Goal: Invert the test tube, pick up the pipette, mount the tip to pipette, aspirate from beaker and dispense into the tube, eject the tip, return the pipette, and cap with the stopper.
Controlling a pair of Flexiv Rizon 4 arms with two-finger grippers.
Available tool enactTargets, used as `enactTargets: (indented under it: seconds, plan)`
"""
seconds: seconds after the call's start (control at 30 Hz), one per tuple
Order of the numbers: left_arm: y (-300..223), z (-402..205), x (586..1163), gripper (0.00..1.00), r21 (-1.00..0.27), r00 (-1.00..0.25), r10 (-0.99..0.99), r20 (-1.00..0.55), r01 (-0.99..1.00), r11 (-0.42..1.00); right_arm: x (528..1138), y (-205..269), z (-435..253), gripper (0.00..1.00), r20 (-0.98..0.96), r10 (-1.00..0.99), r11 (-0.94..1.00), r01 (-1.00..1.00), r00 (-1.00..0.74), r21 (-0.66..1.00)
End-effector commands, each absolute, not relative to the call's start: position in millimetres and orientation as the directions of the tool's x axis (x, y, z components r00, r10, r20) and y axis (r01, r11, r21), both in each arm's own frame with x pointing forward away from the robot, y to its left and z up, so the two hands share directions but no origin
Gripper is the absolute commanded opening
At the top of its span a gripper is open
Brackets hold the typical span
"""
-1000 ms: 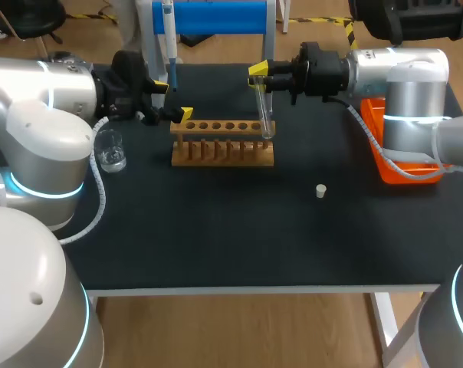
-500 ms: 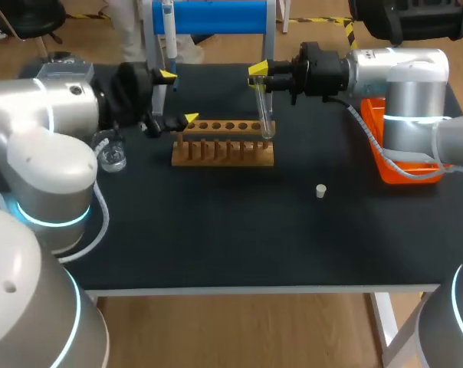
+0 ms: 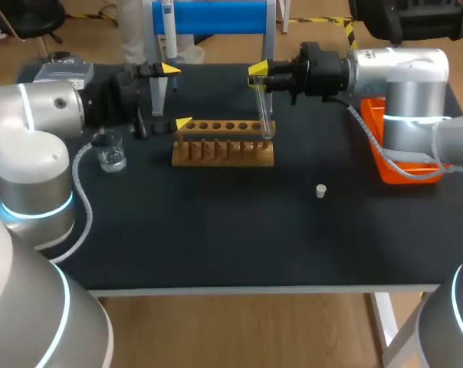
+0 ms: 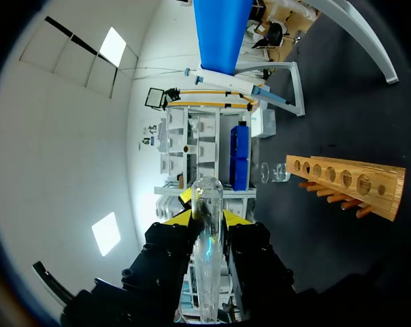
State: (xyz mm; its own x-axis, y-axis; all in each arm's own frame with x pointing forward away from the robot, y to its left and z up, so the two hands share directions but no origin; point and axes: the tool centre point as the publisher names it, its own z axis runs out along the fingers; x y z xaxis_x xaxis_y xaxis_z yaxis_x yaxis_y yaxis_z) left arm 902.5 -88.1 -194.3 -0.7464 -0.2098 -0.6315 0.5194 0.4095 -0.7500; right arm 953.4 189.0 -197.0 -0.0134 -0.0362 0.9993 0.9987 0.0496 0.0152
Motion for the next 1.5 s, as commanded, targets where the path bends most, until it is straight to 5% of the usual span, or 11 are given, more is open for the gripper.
enactTargets:
  seconds: [0.03,0.3,0.7,1.07,1.5]
  plan:
    - [-92.7,-202.0,888.0,1.0,-0.587,-0.548,-0.211,-0.809,0.769,0.254,953.3,187.9,-195.8,0.0,0.999,-0.033,0.051,0.999,-0.013,0.015]
    - [-128.4,-205.7,873.4,1.0,-0.279,-0.267,-0.085,-0.96,0.881,0.382,953.3,187.9,-195.8,0.0,0.999,-0.033,0.051,0.999,-0.013,0.015]
    - [-128.4,-205.7,873.4,1.0,-0.279,-0.267,-0.085,-0.96,0.881,0.382,953.3,187.9,-195.8,0.0,0.999,-0.033,0.051,0.999,-0.013,0.015]
    - [-178.2,-204.8,868.6,1.0,-0.067,-0.087,0.088,-0.992,0.976,0.205,953.3,187.9,-195.8,0.0,0.999,-0.033,0.051,0.999,-0.013,0.015]
    - [-209.7,-208.9,861.4,1.0,0.017,0.006,0.086,-0.996,0.992,0.129,953.3,187.9,-195.8,0.0,0.999,-0.033,0.051,0.999,-0.013,0.015]
